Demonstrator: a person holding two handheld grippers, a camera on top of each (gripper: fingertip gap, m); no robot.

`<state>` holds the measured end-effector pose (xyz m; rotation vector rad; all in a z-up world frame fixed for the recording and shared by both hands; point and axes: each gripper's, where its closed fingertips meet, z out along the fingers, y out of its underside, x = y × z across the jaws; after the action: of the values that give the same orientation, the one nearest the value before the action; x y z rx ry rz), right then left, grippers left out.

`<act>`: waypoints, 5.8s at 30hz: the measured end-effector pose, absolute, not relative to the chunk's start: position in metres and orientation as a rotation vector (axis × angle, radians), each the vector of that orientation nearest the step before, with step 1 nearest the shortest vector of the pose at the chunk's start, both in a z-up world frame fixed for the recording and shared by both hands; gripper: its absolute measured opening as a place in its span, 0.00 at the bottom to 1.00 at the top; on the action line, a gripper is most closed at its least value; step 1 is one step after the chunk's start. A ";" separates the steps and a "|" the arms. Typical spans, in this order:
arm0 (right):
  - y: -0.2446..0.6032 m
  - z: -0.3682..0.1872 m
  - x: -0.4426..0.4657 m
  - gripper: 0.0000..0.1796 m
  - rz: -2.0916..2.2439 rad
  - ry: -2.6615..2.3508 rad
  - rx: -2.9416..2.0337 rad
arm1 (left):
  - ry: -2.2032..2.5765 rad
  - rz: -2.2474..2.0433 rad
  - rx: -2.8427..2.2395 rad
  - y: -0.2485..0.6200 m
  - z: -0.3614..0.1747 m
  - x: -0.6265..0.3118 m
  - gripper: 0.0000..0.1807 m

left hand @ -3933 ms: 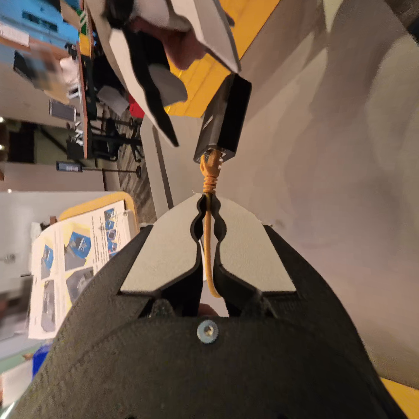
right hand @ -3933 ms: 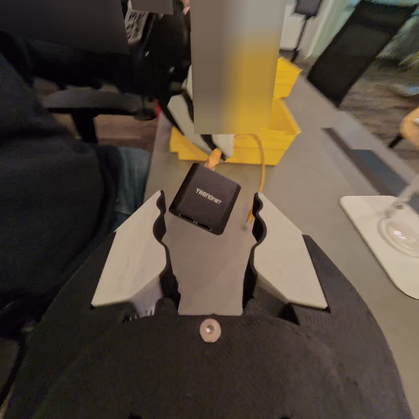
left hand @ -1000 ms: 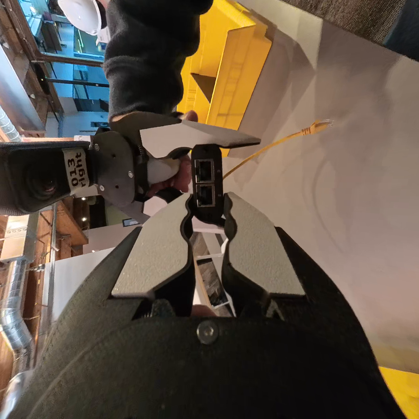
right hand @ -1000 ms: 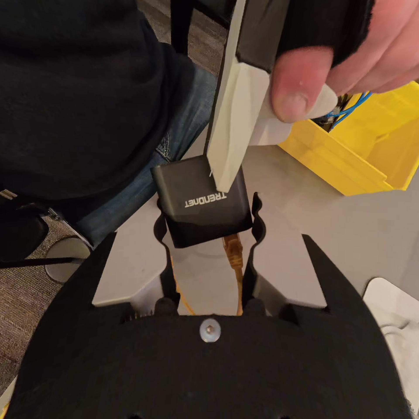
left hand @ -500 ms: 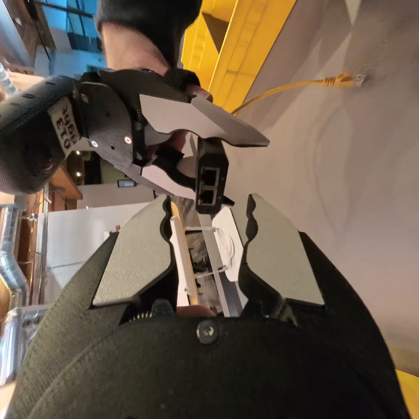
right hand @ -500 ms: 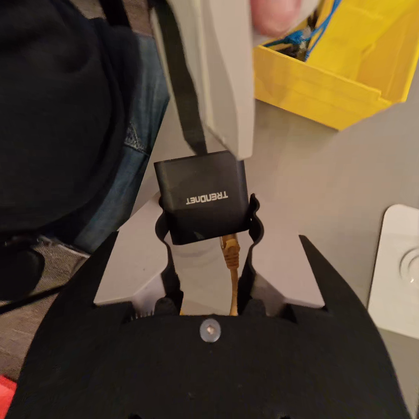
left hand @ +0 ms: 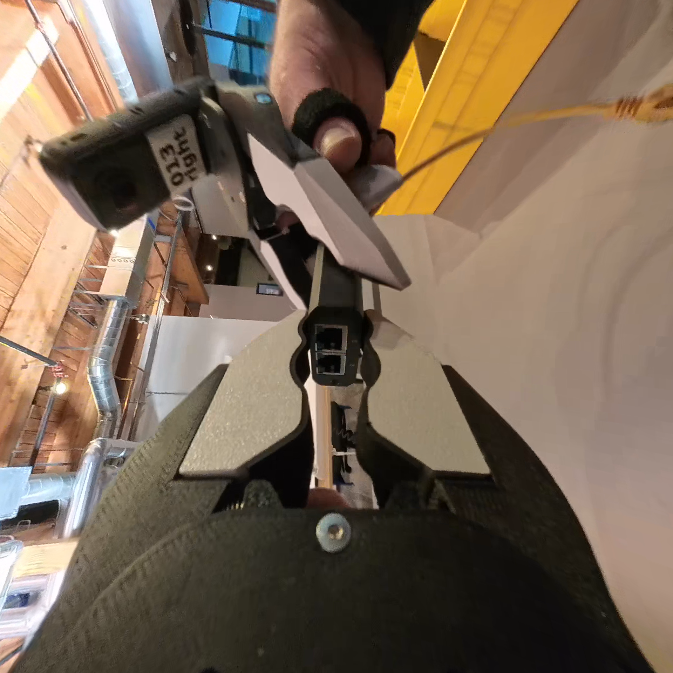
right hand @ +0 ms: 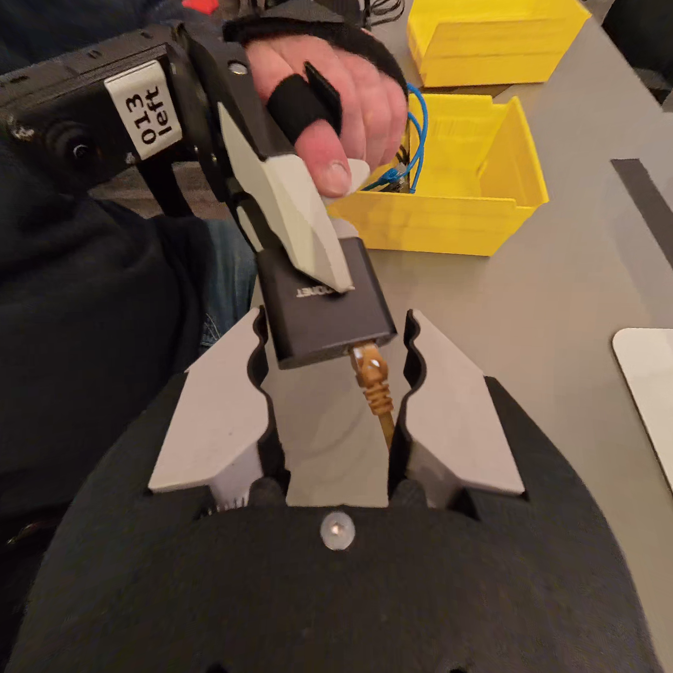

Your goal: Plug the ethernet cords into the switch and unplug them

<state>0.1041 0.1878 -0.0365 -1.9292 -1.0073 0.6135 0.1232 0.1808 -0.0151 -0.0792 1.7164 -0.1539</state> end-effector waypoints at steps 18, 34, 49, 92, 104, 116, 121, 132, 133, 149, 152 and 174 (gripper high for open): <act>0.181 -0.026 0.096 0.35 0.814 -0.829 -1.672 | 1.730 -0.247 -0.008 0.174 -0.017 0.126 0.13; 0.192 -0.066 0.138 0.35 0.480 -0.749 -1.868 | 1.808 -0.080 -0.483 0.266 -0.002 0.067 0.22; 0.190 -0.069 0.152 0.35 0.525 -0.573 -1.824 | 1.896 0.123 -1.461 0.377 -0.085 -0.100 0.22; 0.180 -0.067 0.160 0.35 0.506 -0.540 -1.747 | 1.892 -0.246 -1.183 0.307 0.043 0.032 0.05; 0.155 -0.062 0.172 0.35 0.489 -0.520 -1.712 | 2.142 -0.723 -0.925 0.249 0.121 0.161 0.05; 0.138 -0.064 0.175 0.35 0.506 -0.500 -1.679 | 2.376 -0.709 -1.007 0.242 0.087 0.169 0.04; 0.128 -0.068 0.171 0.35 0.522 -0.522 -1.684 | 2.759 -0.863 -1.201 0.234 -0.017 0.143 0.04; 0.131 -0.079 0.166 0.35 0.571 -0.525 -1.698 | 2.869 -0.447 -1.547 0.280 -0.175 0.133 0.09; 0.131 -0.080 0.166 0.35 0.572 -0.524 -1.698 | 2.815 -0.413 -1.538 0.288 -0.175 0.138 0.12; 0.138 -0.081 0.164 0.35 0.576 -0.517 -1.667 | 2.273 0.115 -1.117 0.296 -0.196 0.131 0.11; 0.136 -0.080 0.164 0.35 0.574 -0.514 -1.661 | 2.242 0.152 -1.097 0.297 -0.205 0.133 0.11; 0.136 -0.079 0.170 0.35 0.589 -0.485 -1.606 | 2.082 0.151 -1.101 0.302 -0.221 0.150 0.12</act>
<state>0.1696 0.1356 -0.0795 -1.6064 -0.4848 0.5892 0.1502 0.3021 -0.2206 -1.1007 2.0824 0.1506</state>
